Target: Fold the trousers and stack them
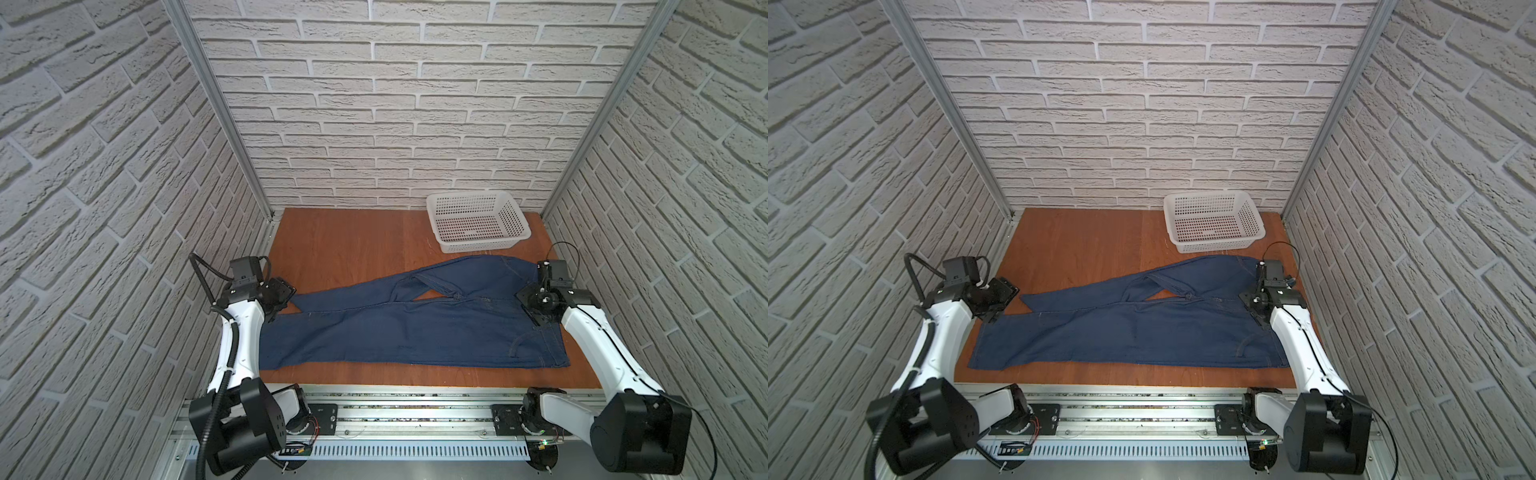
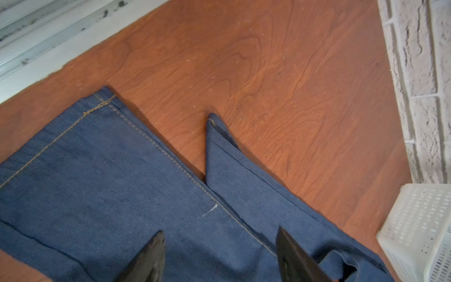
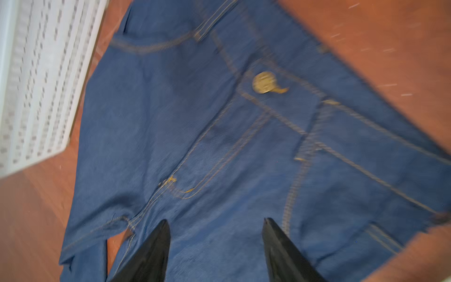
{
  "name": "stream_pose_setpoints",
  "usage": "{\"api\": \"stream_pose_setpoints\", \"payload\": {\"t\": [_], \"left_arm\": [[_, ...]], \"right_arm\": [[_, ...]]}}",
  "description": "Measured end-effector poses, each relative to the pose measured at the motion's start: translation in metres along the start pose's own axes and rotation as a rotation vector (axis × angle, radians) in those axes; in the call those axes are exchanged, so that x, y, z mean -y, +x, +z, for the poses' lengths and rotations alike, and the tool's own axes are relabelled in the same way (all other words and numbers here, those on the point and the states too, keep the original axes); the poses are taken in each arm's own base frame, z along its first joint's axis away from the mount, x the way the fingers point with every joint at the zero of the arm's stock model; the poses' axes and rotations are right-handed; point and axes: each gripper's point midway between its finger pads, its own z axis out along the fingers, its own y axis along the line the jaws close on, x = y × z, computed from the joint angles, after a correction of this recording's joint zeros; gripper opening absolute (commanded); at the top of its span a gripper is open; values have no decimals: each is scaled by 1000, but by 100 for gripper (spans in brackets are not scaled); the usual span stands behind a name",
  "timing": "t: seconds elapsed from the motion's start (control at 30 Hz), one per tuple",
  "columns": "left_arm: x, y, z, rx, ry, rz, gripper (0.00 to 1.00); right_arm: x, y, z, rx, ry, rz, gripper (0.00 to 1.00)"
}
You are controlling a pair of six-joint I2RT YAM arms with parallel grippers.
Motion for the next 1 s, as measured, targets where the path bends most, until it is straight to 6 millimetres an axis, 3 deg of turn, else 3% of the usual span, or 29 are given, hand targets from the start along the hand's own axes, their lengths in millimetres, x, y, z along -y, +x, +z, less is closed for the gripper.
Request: {"api": "stream_pose_setpoints", "payload": {"t": [0.17,0.33,0.57,0.7,0.77,0.9,1.0], "left_arm": [[16,-16,24,-34,-11,57,71],[12,-10,54,-92,-40,73,63],[3,6,96,-172,-59,71,53],[0,14,107,-195,-68,71,49],[0,14,111,-195,-68,73,50],[-4,18,118,-201,-80,76,63],[-7,19,120,-190,-83,73,64]], "right_arm": [[-13,13,30,-72,8,-40,59],[-19,20,52,-126,8,-61,58],[-23,25,64,-155,-2,-86,57],[-22,26,68,-159,3,-96,57],[-20,27,70,-162,6,-101,57],[-18,29,73,-170,15,-108,57],[-17,30,75,-174,19,-110,57]]}}
